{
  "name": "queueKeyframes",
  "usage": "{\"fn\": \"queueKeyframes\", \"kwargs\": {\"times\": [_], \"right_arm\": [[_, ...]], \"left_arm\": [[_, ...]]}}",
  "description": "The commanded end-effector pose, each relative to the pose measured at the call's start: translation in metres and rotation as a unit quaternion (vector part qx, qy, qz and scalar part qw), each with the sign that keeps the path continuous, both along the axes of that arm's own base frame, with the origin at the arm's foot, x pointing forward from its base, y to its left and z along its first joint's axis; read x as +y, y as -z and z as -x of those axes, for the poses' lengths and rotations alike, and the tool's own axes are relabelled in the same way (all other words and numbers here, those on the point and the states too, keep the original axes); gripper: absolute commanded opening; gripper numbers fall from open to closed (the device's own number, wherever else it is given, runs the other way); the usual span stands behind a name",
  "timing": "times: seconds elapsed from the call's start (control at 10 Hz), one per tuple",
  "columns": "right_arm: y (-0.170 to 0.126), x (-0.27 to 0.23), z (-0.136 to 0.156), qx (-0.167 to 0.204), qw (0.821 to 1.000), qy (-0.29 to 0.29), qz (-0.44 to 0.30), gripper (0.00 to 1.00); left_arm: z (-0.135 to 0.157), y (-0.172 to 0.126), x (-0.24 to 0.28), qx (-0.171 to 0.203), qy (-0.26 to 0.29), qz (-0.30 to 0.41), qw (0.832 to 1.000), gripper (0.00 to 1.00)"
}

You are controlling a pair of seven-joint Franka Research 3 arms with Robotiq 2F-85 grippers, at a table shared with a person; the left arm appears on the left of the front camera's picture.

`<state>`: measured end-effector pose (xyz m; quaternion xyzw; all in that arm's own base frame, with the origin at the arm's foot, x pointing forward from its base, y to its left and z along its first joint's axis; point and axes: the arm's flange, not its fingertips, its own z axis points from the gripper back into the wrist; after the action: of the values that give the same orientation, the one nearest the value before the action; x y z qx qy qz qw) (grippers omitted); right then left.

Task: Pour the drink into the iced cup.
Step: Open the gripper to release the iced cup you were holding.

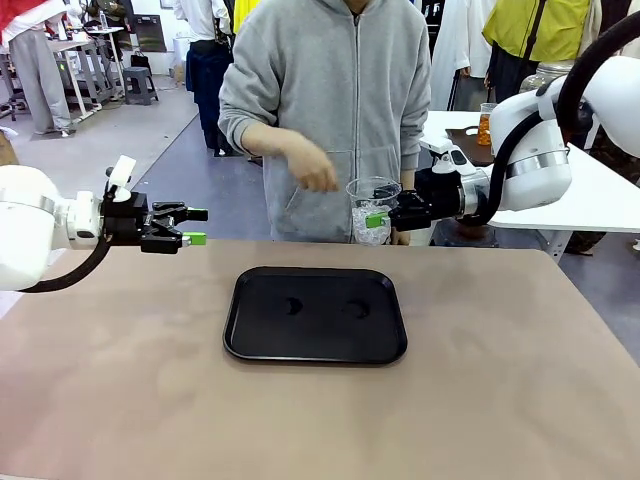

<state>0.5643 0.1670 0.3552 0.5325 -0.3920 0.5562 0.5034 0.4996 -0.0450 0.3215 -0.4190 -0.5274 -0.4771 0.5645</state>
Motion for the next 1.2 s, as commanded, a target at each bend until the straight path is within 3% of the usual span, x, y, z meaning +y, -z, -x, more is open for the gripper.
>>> {"fn": "queueKeyframes", "kwargs": {"times": [0.0, 1.1], "right_arm": [[-0.0051, 0.0022, 0.0026, 0.003, 1.0, 0.004, -0.013, 0.71], [-0.0051, 0.0022, 0.0026, 0.003, 1.0, 0.004, -0.013, 0.71]], "left_arm": [[-0.0003, -0.0023, -0.0004, 0.001, 0.002, 0.001, 1.0, 1.0], [-0.0003, -0.0023, -0.0004, 0.001, 0.002, 0.001, 1.0, 1.0]]}}
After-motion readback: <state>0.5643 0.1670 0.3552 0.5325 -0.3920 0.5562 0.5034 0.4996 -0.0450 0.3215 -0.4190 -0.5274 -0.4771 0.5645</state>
